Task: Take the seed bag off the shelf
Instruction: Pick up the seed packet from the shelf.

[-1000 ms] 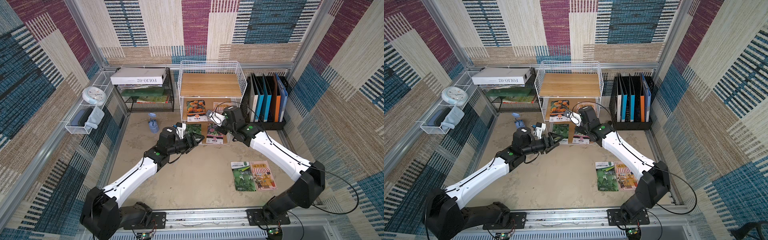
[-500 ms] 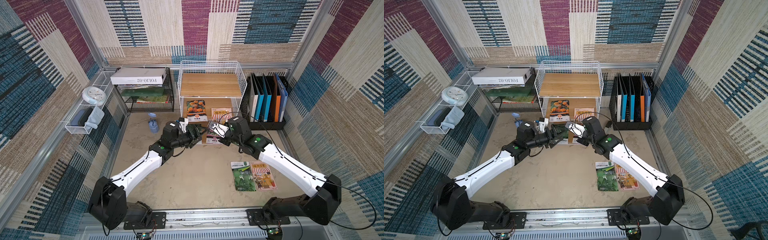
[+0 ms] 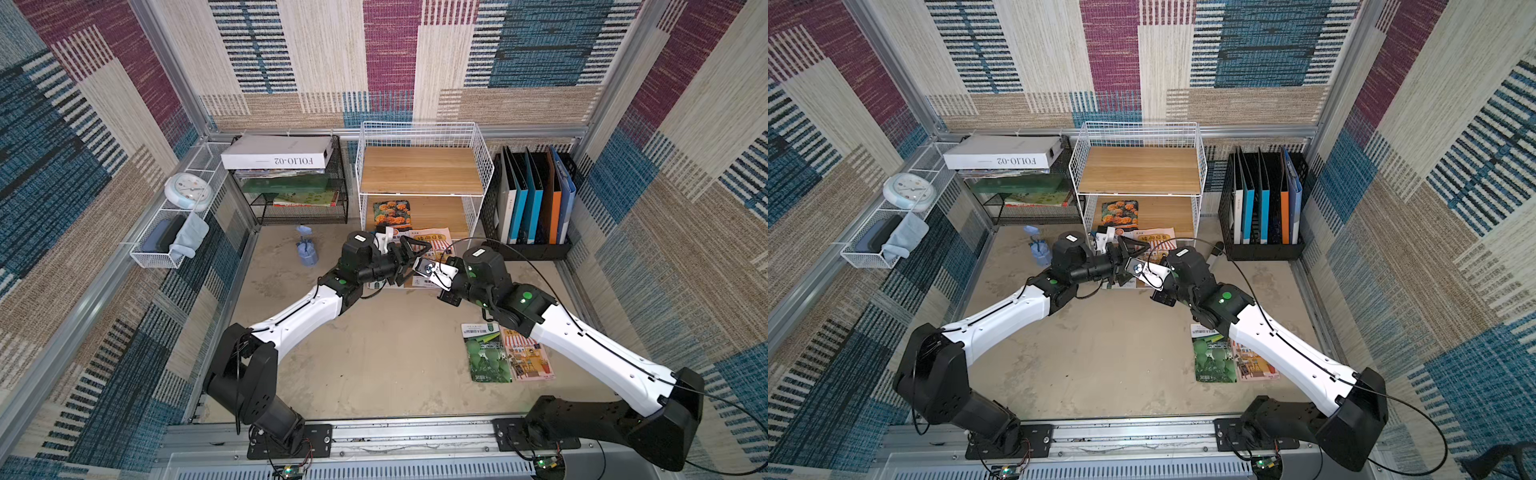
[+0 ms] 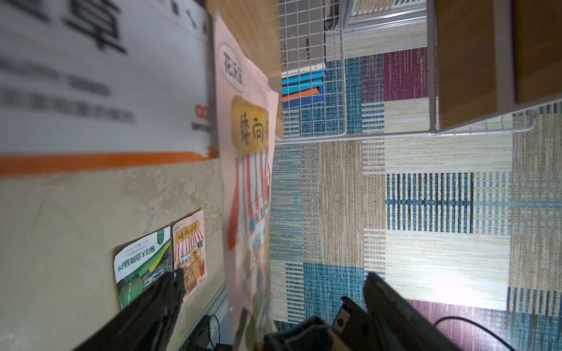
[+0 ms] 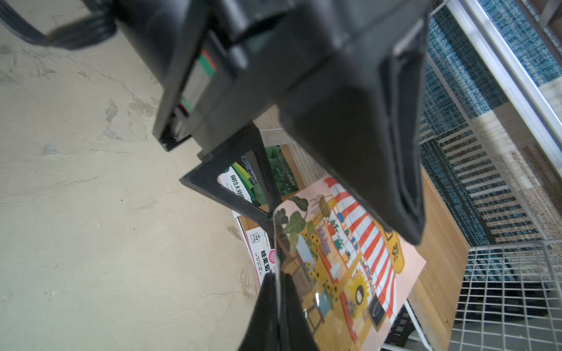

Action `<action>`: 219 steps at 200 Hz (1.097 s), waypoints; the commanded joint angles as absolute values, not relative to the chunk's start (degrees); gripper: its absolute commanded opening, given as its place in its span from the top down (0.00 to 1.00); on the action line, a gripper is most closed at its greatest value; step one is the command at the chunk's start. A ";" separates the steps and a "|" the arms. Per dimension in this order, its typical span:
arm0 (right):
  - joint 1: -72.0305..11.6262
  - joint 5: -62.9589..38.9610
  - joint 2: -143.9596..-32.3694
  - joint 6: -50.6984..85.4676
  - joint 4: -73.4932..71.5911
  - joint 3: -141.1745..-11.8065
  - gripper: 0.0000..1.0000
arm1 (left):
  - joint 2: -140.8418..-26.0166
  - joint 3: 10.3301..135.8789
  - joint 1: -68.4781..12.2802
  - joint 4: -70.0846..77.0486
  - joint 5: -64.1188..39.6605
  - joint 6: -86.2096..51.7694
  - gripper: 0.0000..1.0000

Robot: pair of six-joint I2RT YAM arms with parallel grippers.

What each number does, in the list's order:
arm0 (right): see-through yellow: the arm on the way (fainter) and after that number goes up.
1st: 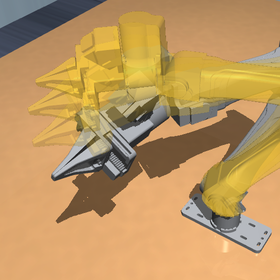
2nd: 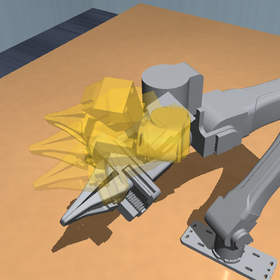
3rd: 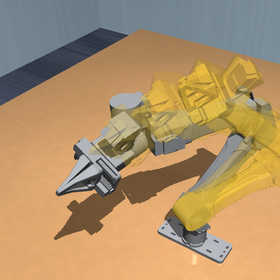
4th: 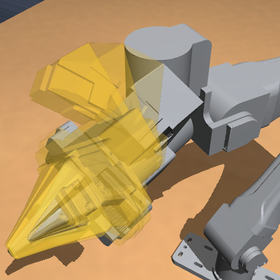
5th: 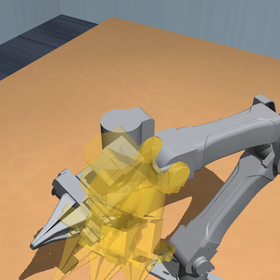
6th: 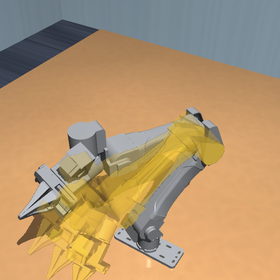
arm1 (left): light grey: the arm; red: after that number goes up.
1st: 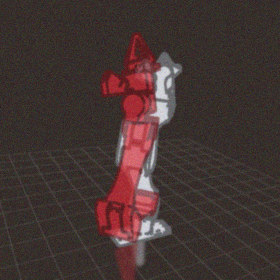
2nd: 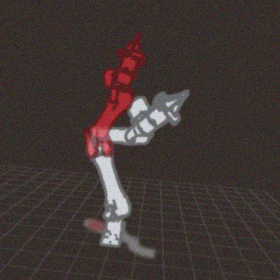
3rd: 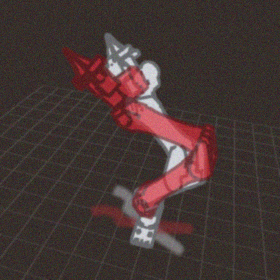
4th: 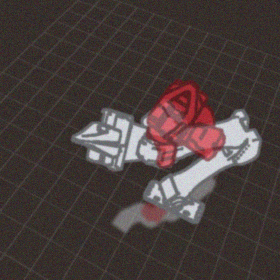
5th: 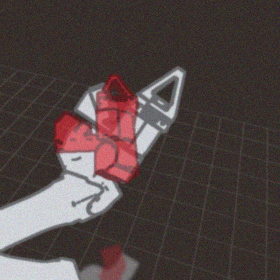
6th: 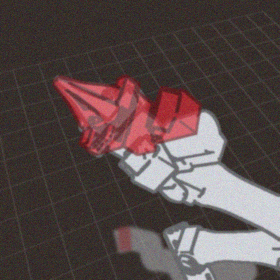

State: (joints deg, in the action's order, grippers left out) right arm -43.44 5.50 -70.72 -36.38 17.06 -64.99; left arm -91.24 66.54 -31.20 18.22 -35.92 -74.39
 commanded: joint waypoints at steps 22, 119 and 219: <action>-44.12 5.58 -69.81 -35.42 15.61 -64.03 1.00 | -94.10 68.78 -32.68 22.17 -38.33 -75.84 0.15; -44.65 6.85 -67.64 -34.58 15.70 -63.28 1.00 | -93.58 68.77 -33.84 19.44 -38.06 -75.17 1.00; -46.84 11.19 -59.80 -28.37 22.00 -61.38 0.01 | -90.59 67.41 -36.76 16.77 -37.37 -72.03 1.00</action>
